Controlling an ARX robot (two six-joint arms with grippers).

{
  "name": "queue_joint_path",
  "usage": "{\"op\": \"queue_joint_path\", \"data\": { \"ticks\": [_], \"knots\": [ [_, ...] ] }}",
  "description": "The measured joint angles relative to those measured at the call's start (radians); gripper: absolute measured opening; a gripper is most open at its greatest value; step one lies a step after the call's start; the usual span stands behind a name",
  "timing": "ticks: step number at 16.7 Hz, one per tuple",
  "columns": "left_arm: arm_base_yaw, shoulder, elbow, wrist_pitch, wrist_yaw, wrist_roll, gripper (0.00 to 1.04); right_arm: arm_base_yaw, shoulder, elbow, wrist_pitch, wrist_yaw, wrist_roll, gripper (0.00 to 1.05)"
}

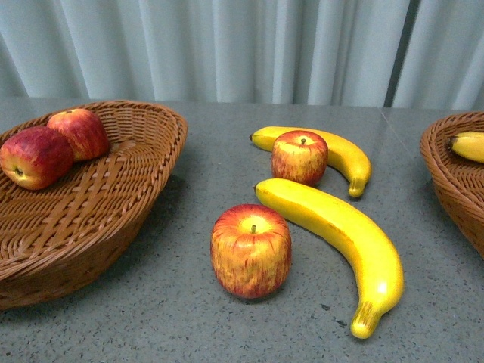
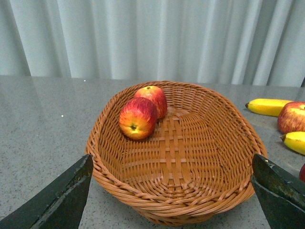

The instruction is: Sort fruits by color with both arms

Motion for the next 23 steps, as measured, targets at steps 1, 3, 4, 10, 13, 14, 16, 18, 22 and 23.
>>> {"op": "queue_joint_path", "data": {
  "ticks": [1,3,4,10,13,14,16,18,22,23],
  "knots": [
    [0.0,0.0,0.0,0.0,0.0,0.0,0.98,0.0,0.0,0.0,0.0,0.0,0.0,0.98],
    [0.0,0.0,0.0,0.0,0.0,0.0,0.98,0.0,0.0,0.0,0.0,0.0,0.0,0.98],
    [0.0,0.0,0.0,0.0,0.0,0.0,0.98,0.0,0.0,0.0,0.0,0.0,0.0,0.98],
    [-0.13,0.582,0.324,0.111,-0.357,-0.03,0.98,0.0,0.0,0.0,0.001,0.003,0.003,0.98],
    [-0.173,0.996,0.536,0.32,-0.142,0.098,0.98,0.0,0.0,0.0,0.001,0.003,0.002,0.98],
    [-0.222,1.125,0.626,0.312,-0.091,0.125,0.98,0.0,0.0,0.0,0.002,0.003,0.002,0.98],
    [-0.346,1.346,0.791,0.264,-0.01,0.141,0.98,0.0,0.0,0.0,0.001,0.003,0.002,0.98],
    [-0.466,1.498,0.884,0.212,0.033,0.15,0.98,0.0,0.0,0.0,0.001,0.003,0.003,0.98],
    [-0.558,1.617,0.903,0.183,0.038,0.139,0.98,0.0,0.0,0.0,0.001,0.003,0.003,0.98],
    [-0.575,1.64,0.906,0.177,0.008,0.133,0.98,0.0,0.0,0.0,0.001,0.003,0.002,0.98]
  ]
}}
